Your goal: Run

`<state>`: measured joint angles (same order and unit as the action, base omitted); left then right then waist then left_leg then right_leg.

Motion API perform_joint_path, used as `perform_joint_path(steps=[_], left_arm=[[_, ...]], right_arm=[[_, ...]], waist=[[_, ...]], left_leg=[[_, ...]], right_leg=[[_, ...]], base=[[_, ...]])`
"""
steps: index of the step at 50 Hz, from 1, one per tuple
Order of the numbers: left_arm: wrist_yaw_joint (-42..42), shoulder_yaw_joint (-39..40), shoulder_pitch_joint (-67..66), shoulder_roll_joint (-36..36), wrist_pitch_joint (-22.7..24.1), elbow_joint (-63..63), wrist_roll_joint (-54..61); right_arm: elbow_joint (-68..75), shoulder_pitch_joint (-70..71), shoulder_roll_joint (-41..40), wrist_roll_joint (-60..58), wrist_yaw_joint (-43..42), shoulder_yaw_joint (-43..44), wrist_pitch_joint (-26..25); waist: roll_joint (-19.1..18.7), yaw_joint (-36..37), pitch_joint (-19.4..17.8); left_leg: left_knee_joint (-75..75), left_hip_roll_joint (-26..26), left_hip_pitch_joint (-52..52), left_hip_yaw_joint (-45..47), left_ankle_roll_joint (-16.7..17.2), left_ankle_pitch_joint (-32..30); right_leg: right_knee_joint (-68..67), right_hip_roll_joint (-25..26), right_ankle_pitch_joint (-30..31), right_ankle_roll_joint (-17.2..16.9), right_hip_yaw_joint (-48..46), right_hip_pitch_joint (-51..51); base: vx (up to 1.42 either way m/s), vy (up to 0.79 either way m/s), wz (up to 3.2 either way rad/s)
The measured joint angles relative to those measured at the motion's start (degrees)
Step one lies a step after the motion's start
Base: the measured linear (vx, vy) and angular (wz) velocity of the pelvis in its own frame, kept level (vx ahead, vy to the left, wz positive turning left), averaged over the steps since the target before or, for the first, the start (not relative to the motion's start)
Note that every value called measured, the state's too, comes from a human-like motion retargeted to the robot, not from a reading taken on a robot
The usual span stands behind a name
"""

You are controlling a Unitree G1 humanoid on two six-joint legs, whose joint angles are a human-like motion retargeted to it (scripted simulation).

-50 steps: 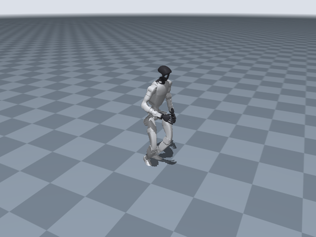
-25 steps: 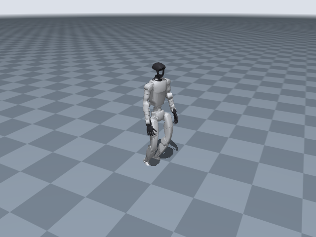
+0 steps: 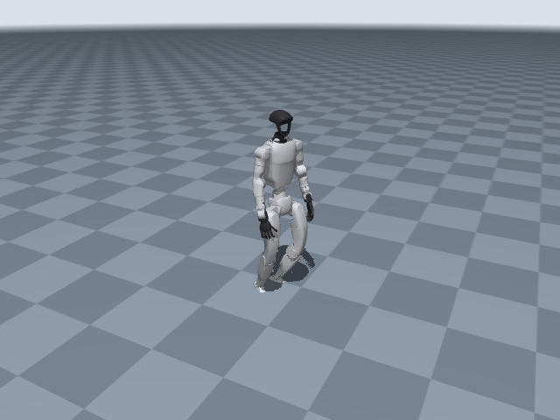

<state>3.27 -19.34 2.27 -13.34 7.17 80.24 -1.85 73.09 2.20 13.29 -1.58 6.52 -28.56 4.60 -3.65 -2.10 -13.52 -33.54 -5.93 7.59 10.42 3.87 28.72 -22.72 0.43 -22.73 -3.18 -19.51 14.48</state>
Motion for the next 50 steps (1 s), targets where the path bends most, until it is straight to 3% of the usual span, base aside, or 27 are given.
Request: perform_joint_path(steps=[15,25,28,31,35,38,41,43,47,50], left_arm=[[-1.9,0.7,1.0,1.2,-0.1,0.1,1.6],[-5.1,0.1,1.9,3.1,1.1,-1.5,3.6],[-6.6,-0.3,2.6,2.8,1.2,-1.8,4.9],[-9.0,-0.1,3.1,1.2,1.2,-3.1,5.9],[-15.4,1.0,2.7,-3.2,2.9,-14.7,3.8],[-20.5,-0.6,-0.8,-7.0,6.4,-32.9,3.2],[-22.1,-3.2,-2.4,-8.5,8.9,-49.4,3.1],[-22.7,-4.7,-1.8,-8.5,10.2,-56.8,2.9],[-24.1,-7.2,0.4,-7.1,11.1,-61.1,0.7],[-23.3,-9.2,3.2,-6.7,9.0,-58.0,-2.6]], right_arm=[[-0.1,1.3,1.1,-1.6,-1.1,-0.3,-0.1],[-1.4,2.5,3.6,-3.2,-3.7,-1.4,0.8],[-4.8,4.4,3.6,-4.0,-4.8,-1.9,1.5],[-13.0,6.9,5.5,-4.3,-8.3,-0.6,2.7],[-42.4,6.5,11.9,-6.4,-19.3,8.8,4.6],[-63.7,1.2,14.8,-8.5,-26.4,16.5,6.0],[-74.2,-3.2,16.7,-9.5,-28.3,19.5,6.7],[-77.4,-4.8,17.8,-10.4,-28.1,19.6,7.0],[-79.5,-5.3,18.3,-12.7,-28.5,17.5,7.3],[-78.2,-2.7,18.2,-14.1,-29.2,16.1,6.4]], waist=[[-2.6,-0.1,-1.1],[-4.7,1.0,-1.5],[-5.1,1.5,-1.7],[-3.9,1.3,-2.4],[0.1,-0.7,-0.1],[0.0,-1.4,4.0],[-0.9,-1.0,8.9],[-1.4,0.1,10.8],[-0.4,1.3,10.7],[-0.4,2.2,9.6]], left_leg=[[-5.0,-3.6,-3.1,0.3,0.1,2.7],[-12.8,-5.8,-9.1,0.8,-1.6,6.0],[-17.4,-6.1,-12.3,1.7,-3.4,7.7],[-23.3,-5.3,-16.2,3.9,-6.8,11.3],[-26.6,0.2,-24.6,7.5,-12.1,14.0],[-16.7,3.1,-24.9,7.2,-11.1,6.4],[-1.3,3.4,-22.1,10.1,-7.6,-15.2],[1.6,2.7,-22.8,11.6,-6.1,-21.5],[-12.9,0.5,-27.1,12.9,-6.8,-16.8],[-28.5,-4.5,-30.1,13.0,-8.8,-8.2]], right_leg=[[3.6,3.4,2.3,0.8,0.3,0.3],[-3.3,3.5,0.2,2.2,1.1,-6.0],[-12.8,1.7,-2.9,3.2,2.0,-11.9],[-28.9,-3.3,-6.1,3.8,2.6,-21.6],[-47.2,-13.7,-10.1,6.2,4.2,-37.6],[-41.9,-14.1,-5.5,8.7,3.2,-39.3],[-27.7,-11.8,8.6,9.0,1.9,-37.5],[-22.4,-10.6,14.6,8.5,0.5,-36.8],[-26.9,-11.0,12.5,7.1,-0.8,-36.6],[-30.4,-9.9,3.7,5.2,-2.3,-35.3]], base=[[0.0,0.0,0.0],[-0.03,0.07,-0.12],[-0.06,0.11,-0.3],[-0.06,0.1,-0.39],[-0.02,0.07,0.03],[0.06,0.01,0.6],[0.08,-0.03,0.77],[0.02,-0.05,0.47],[-0.08,-0.05,0.29],[-0.09,-0.05,0.17]])
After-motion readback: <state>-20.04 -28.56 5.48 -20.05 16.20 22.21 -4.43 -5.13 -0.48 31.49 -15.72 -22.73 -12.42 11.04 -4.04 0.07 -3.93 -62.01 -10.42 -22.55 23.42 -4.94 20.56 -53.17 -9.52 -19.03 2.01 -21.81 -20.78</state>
